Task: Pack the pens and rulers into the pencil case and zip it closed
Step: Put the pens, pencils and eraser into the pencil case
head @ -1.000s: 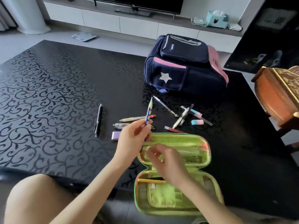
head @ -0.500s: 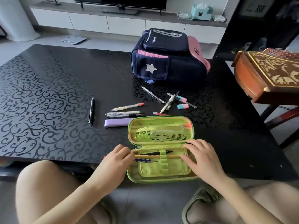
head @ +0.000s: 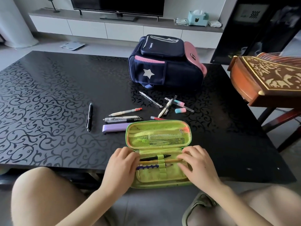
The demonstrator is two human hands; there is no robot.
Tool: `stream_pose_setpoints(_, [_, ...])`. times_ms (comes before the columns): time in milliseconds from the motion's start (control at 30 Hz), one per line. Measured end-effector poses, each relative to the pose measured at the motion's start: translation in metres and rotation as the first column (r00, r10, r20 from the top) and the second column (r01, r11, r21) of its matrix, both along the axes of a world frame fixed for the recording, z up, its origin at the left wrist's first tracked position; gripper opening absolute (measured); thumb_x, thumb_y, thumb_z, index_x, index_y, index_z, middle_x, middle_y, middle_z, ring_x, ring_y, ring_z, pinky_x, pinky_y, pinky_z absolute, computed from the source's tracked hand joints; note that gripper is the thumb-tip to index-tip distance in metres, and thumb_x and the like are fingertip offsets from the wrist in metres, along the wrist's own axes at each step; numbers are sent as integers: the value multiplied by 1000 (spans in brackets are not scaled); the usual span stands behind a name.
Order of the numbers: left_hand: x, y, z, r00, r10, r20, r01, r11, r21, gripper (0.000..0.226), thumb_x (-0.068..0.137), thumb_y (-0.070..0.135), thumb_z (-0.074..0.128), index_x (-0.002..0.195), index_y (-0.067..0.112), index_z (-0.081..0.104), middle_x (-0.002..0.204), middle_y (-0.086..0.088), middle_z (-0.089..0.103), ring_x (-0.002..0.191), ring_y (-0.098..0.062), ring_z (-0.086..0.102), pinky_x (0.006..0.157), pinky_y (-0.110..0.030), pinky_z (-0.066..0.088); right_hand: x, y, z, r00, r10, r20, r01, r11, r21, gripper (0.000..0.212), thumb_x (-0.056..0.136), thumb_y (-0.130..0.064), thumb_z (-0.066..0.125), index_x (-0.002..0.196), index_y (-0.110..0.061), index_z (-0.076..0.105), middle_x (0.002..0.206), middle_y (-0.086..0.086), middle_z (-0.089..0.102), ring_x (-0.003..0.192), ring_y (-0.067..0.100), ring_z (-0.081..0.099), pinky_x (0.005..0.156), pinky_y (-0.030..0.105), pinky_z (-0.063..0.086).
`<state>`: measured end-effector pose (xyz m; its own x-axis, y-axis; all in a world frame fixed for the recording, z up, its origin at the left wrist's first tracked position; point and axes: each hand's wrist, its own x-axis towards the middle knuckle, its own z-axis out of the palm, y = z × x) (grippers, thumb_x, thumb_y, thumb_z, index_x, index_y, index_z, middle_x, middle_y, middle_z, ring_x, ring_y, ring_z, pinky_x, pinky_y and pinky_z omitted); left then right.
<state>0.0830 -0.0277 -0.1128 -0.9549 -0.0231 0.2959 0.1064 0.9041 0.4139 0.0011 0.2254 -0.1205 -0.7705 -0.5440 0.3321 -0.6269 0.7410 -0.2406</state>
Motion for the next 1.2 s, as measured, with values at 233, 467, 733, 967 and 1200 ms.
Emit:
stream_pose_setpoints(233, [-3, -7, -13, 996, 65, 67, -77, 978, 194, 33, 87, 35, 43, 80, 14, 68, 75, 3, 53, 72, -21, 51, 70, -22, 37, -6, -10, -8, 999, 14, 41, -11, 997, -73, 12, 72, -10, 77, 78, -17, 69, 75, -6, 60, 70, 17, 55, 59, 29, 49])
stream_pose_setpoints(467, [-12, 6, -12, 997, 13, 70, -26, 981, 193, 27, 81, 44, 48, 80, 23, 66, 77, 9, 57, 74, -9, 38, 72, -12, 30, -6, -8, -10, 997, 39, 64, -31, 993, -114, 23, 86, -28, 47, 78, -18, 67, 77, -8, 60, 73, 11, 54, 65, 25, 47])
stream_pose_setpoints(733, [-15, -16, 2, 998, 54, 45, -64, 962, 265, 34, 87, 40, 43, 85, 17, 67, 78, 8, 55, 75, -14, 50, 71, -14, 36, -13, -11, 4, 976, 96, 196, -69, 988, -140, 15, 83, -28, 60, 84, -18, 71, 80, -10, 64, 78, 7, 58, 70, 24, 51])
stream_pose_setpoints(967, [-60, -36, 27, 982, 186, 25, -185, 938, 292, 19, 87, 25, 57, 83, 10, 68, 74, 6, 51, 66, -6, 44, 63, -12, 32, -103, -70, 43, 993, -101, 54, 104, 993, -59, 12, 87, -14, 61, 95, -16, 70, 88, -1, 67, 87, 21, 58, 70, 34, 49])
stream_pose_setpoints(1200, [-88, -41, 45, 970, 242, -18, -223, 917, 331, 8, 86, 10, 61, 82, 10, 68, 83, 2, 60, 78, -16, 52, 68, -23, 37, -202, -123, 32, 901, -430, 58, 371, 833, 411, 31, 83, -17, 62, 114, -18, 58, 115, 3, 58, 111, 25, 48, 86, 35, 39])
